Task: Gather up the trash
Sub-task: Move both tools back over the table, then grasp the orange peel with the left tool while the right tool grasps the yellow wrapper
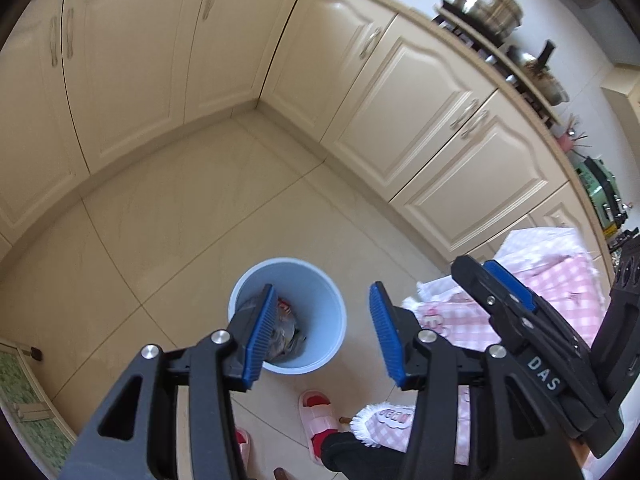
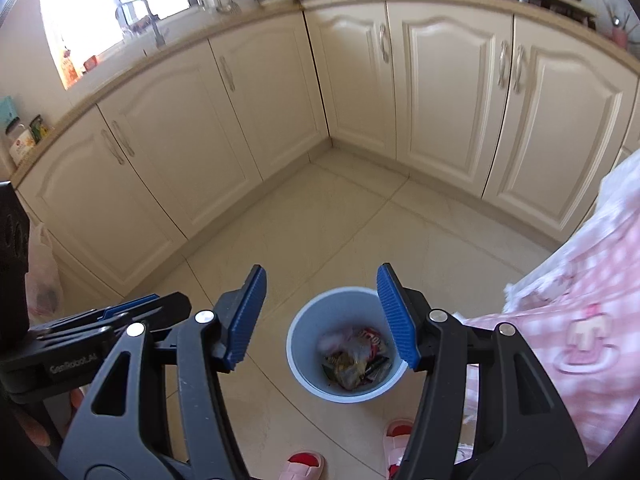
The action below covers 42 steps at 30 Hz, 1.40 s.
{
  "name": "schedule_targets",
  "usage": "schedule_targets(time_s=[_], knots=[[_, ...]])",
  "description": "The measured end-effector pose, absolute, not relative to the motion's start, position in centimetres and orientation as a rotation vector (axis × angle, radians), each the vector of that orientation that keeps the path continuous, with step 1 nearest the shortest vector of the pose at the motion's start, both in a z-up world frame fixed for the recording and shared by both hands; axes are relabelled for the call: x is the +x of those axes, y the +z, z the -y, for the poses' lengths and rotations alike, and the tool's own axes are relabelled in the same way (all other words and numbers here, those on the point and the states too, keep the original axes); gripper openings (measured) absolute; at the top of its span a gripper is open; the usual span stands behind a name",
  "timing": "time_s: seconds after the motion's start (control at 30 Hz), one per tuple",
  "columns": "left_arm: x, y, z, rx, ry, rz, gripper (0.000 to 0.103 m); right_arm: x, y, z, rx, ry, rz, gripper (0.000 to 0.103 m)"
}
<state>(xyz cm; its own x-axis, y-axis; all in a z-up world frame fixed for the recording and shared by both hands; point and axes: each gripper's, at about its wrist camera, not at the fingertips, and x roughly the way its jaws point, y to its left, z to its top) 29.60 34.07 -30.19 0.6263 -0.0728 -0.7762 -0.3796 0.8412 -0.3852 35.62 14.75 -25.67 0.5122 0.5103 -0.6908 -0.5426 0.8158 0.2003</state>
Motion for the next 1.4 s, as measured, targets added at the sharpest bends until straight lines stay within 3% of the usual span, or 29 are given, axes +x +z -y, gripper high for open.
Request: schedule_targets(time_s=[0.33,0.67,0.97,1.4], knots=[[25.7,-19.4,-26.6,-0.456,0.094,-0.712,0.052,29.5,-15.0,-5.4,0.025,0.577,-0.615,0.061],[26.6,-12.8,-11.1,-0.297,-0.171,-0.658,0.057,24.6,-9.3,10.3,0.08,0.376,-0.469,0.066],[29.8,-13.9,3.0,-0.151,-0.426,-0.786,0.057,24.4,-11.5,26.4,0.152,0.067,-0.519,0.068],[36.2,-20.2,15.3,0.038,-0.534,-0.945,0.057,26.8,-16.3,34.9,0.223,-0.039,-0.638,0.071]])
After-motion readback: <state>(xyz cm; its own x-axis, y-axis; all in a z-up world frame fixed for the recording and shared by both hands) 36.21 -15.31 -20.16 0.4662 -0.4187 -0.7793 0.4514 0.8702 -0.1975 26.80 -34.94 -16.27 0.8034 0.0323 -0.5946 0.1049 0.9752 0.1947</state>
